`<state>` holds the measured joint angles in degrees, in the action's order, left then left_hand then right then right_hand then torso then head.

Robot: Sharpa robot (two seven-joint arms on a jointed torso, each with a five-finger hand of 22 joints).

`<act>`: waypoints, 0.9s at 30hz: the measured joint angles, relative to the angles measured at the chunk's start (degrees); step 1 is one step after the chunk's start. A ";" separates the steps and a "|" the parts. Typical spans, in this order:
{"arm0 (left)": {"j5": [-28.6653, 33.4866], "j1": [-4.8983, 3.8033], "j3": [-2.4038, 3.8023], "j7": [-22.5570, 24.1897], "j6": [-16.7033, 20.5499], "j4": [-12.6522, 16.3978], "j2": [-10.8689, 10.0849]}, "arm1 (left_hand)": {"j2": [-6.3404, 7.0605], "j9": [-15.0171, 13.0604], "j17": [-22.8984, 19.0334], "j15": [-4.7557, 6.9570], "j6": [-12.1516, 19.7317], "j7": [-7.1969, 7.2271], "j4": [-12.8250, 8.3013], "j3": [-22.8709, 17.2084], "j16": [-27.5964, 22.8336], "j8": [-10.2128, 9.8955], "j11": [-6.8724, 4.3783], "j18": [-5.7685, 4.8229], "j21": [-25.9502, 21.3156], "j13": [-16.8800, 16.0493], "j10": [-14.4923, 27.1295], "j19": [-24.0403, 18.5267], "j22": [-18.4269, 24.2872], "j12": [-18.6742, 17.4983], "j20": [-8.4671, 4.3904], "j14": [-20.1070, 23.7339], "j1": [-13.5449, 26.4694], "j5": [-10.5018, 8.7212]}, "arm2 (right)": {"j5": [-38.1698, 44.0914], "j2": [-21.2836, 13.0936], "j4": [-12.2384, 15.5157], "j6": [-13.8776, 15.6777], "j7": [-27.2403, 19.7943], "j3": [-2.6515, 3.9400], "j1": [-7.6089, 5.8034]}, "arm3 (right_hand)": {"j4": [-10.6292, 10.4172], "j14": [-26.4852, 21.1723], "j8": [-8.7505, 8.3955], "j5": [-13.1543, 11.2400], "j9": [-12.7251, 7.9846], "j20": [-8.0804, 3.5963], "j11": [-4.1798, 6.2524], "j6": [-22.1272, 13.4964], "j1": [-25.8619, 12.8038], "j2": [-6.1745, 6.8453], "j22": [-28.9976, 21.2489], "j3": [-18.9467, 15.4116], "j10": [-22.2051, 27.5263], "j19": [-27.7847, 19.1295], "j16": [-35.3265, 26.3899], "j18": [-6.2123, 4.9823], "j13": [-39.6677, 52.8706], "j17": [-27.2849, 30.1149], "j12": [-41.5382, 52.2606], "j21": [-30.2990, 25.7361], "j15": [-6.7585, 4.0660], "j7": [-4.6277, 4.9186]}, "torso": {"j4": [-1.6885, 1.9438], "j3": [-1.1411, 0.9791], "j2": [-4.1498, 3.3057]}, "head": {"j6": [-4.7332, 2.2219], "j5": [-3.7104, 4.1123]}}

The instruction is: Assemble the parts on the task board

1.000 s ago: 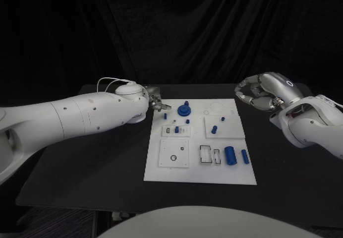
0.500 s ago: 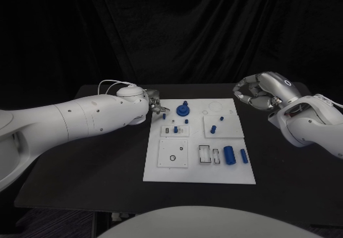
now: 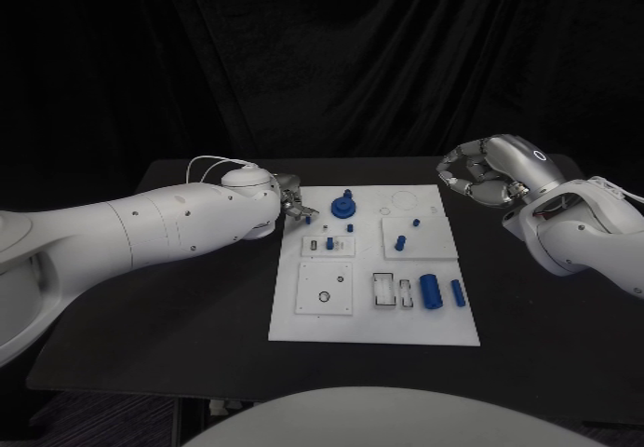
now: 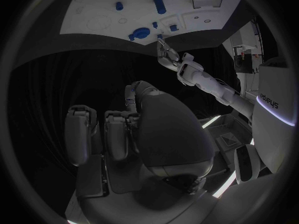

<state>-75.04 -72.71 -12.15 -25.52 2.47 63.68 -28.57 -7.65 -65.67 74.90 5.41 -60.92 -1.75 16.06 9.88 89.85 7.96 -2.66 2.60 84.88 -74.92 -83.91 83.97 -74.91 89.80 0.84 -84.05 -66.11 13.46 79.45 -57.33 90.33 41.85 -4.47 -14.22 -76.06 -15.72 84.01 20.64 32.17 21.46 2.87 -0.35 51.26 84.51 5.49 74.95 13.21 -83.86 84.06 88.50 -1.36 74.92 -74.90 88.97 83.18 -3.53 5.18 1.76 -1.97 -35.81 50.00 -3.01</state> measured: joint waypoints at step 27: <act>-0.04 0.43 0.01 1.49 0.22 -0.48 0.74 | 0.30 1.99 0.04 0.00 -0.21 -0.20 -0.20 -2.36 0.00 -2.10 0.26 -0.01 -0.21 -0.14 -0.06 0.00 0.00 0.07 0.41 0.00 -3.02 5.98 | -0.03 0.10 -0.13 -0.01 0.02 0.00 0.07 | 0.00 0.00 0.00 0.00 0.00 0.00 0.00 0.00 0.00 0.00 -0.02 0.00 0.00 0.00 0.00 0.00 -0.01 0.00 0.00 0.00 0.00 0.00 | 0.00 -0.01 0.05 | 0.00 0.19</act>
<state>-75.08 -72.28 -12.13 -24.04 2.69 63.20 -27.83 -7.36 -63.69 74.95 5.41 -61.12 -1.96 15.87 7.53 89.85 5.86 -2.40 2.60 84.67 -75.06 -83.97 83.97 -74.91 89.88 1.26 -84.05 -69.13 19.44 79.42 -57.24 90.20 41.85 -4.45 -14.22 -75.99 -15.72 84.01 20.64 32.17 21.46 2.87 -0.35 51.26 84.51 5.49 74.93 13.21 -83.86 84.06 88.50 -1.36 74.91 -74.90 88.97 83.18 -3.53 5.18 1.76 -1.98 -35.76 50.00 -2.82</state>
